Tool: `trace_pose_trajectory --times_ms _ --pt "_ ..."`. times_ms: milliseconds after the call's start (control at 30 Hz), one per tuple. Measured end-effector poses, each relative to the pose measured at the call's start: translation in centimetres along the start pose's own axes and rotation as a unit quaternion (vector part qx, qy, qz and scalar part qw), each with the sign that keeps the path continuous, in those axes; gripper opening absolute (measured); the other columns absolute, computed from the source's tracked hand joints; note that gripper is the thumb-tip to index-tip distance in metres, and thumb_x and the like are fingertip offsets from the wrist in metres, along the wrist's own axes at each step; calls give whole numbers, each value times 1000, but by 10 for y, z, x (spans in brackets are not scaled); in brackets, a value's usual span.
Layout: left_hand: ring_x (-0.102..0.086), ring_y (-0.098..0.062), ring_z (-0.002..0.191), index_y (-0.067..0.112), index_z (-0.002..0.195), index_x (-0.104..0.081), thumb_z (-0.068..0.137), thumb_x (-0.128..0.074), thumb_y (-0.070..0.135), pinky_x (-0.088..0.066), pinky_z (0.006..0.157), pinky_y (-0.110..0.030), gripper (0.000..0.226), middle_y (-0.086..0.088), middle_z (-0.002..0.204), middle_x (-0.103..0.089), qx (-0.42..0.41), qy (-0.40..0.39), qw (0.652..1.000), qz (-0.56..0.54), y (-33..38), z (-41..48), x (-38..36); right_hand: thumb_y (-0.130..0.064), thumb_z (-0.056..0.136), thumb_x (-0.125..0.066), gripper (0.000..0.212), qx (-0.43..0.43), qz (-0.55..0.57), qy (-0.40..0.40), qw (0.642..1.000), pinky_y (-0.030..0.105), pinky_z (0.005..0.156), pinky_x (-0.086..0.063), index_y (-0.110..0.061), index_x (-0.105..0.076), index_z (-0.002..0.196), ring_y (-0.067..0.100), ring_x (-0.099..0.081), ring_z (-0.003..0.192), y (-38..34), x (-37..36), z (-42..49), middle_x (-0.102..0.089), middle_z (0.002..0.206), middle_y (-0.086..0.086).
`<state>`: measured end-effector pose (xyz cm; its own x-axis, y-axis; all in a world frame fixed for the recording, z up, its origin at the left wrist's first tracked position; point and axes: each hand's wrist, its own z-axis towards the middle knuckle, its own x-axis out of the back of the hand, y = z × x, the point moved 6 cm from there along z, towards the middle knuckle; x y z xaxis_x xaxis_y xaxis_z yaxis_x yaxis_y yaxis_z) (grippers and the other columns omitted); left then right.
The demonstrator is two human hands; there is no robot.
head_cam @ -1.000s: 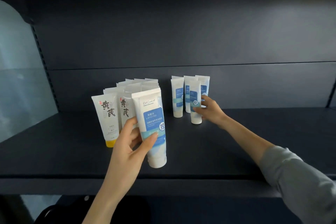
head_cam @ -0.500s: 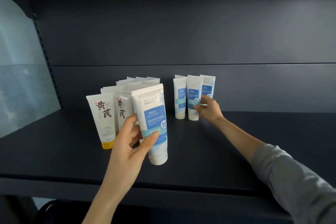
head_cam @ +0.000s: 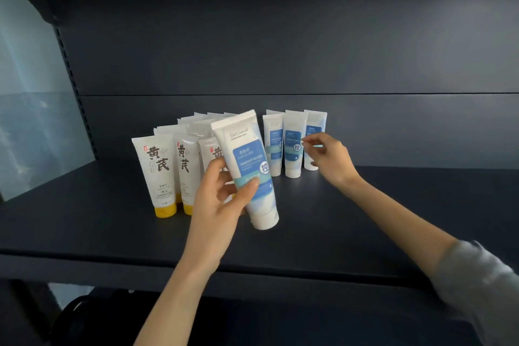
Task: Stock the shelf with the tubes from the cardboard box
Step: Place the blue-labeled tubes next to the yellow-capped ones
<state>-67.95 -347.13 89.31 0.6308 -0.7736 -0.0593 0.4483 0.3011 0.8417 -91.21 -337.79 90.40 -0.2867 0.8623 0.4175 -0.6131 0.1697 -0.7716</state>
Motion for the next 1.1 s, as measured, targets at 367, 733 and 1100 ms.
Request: trace_pose_trajectory --times_ms 367,733,1100 --pt "-67 0 92 32 108 -53 83 -67 9 -51 65 -11 37 20 94 -71 -6 22 998 -66 -8 3 -46 -42 82 -62 80 184 39 -120 975 32 101 -46 -38 -18 149 4 -49 123 -59 -7 -126 -41 137 -24" --pt "-60 -11 115 20 137 -43 84 -63 30 -53 93 -37 57 2 128 -60 -58 -8 996 72 -5 -4 -61 -19 82 -72 76 142 51 -32 988 33 77 -57 -45 -33 141 14 -63 93 -52 2 -105 -58 118 -16" --pt "-16 -6 142 32 145 -5 88 -9 63 -18 116 -33 65 10 154 -21 -117 -110 821 549 -19 -38 -11 -24 81 -74 59 -22 47 30 998 10 65 -45 -15 -40 129 8 -57 88 8 20 4 -55 110 -5"
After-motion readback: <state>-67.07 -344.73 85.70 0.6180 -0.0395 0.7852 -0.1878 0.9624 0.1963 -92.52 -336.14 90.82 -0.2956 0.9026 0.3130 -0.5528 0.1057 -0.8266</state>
